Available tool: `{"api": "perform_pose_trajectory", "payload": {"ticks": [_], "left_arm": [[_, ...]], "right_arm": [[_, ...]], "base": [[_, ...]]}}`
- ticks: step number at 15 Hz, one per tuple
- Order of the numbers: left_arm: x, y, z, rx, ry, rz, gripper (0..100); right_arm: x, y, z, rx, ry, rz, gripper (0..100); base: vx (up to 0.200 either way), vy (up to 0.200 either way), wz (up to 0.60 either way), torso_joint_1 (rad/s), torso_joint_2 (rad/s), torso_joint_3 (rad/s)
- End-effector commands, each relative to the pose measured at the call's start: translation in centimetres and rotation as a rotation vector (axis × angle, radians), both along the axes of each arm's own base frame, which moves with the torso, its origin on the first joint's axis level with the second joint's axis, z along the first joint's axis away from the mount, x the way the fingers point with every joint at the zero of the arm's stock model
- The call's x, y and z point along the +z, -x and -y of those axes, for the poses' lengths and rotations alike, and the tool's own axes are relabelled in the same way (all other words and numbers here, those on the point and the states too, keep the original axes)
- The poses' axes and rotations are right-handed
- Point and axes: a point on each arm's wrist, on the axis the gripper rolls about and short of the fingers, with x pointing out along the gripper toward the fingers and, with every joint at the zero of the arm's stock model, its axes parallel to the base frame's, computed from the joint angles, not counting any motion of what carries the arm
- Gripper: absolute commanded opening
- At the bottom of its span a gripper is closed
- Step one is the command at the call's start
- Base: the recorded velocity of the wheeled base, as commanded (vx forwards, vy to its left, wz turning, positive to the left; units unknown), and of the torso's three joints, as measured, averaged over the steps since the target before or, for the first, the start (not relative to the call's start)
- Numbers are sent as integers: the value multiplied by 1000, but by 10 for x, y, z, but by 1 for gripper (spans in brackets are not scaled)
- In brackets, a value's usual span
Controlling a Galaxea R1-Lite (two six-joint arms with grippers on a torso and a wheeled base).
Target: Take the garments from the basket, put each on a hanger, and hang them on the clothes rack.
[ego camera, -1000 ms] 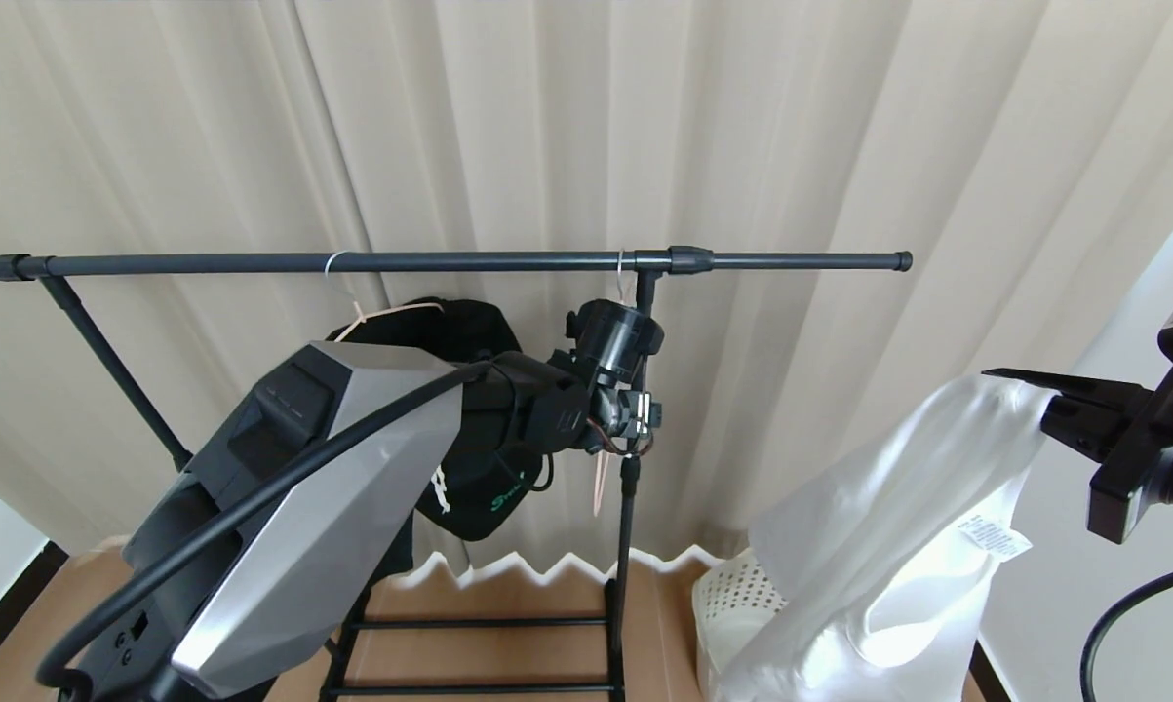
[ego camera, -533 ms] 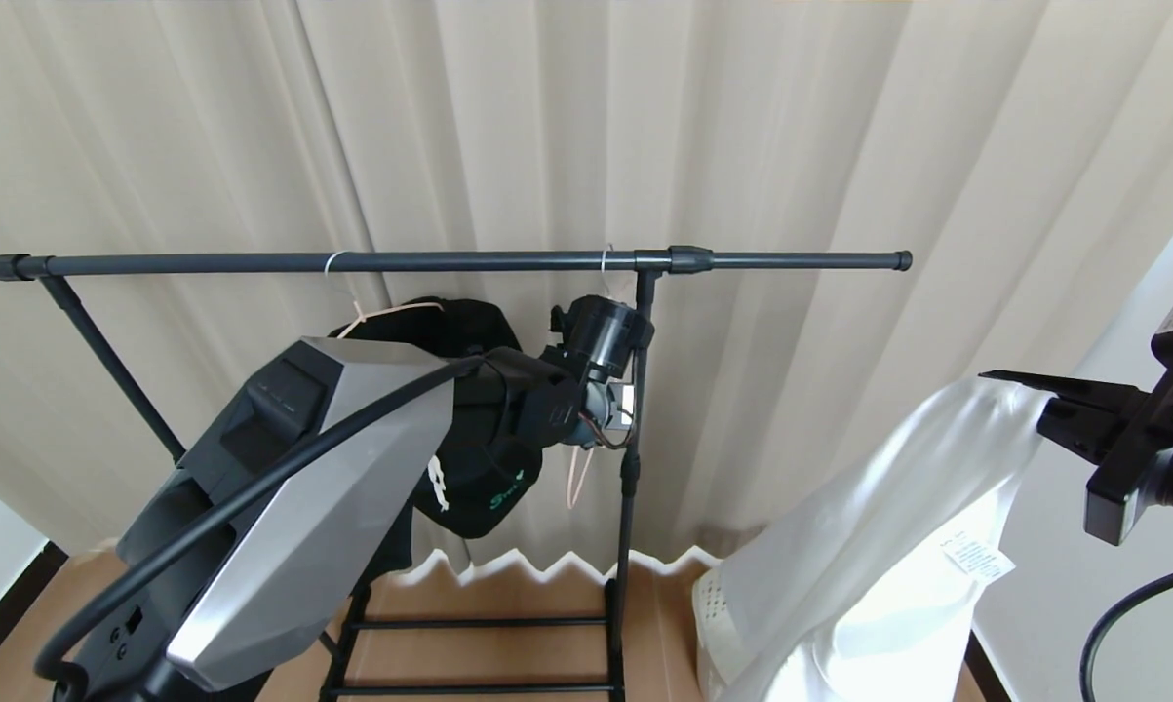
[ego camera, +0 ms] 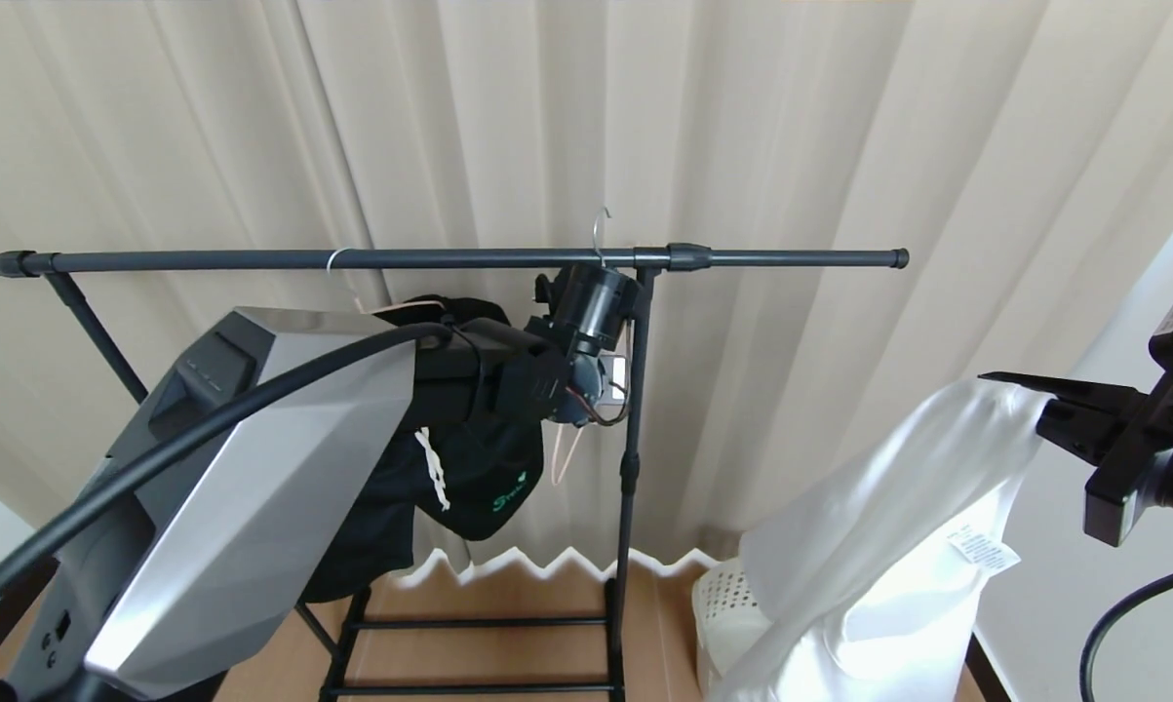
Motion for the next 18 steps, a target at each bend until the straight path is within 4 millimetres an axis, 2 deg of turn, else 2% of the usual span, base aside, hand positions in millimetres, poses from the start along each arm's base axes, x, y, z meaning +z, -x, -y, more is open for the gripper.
{"api": "perform_pose_trajectory", "payload": {"ticks": [1,9,14,18], "left_arm": [[15,11,-8,0,-1,4,0],[29,44,-35,4,-34,-39,0],[43,80,-59,-16,-73,-65,0],[46,100,-74,-45,-116,-63,0]], "right_arm": [[0,0,0,1,1,-3,0],[-3,-3,-1,2,7,-15,0],[-3,-3,-1,3,7,-15,0],[-3,-3,-2,8,6,-15,0]], "base": [[0,0,0,0,0,0],[0,0,0,0,0,0],[0,0,0,0,0,0],[0,0,0,0,0,0]]}}
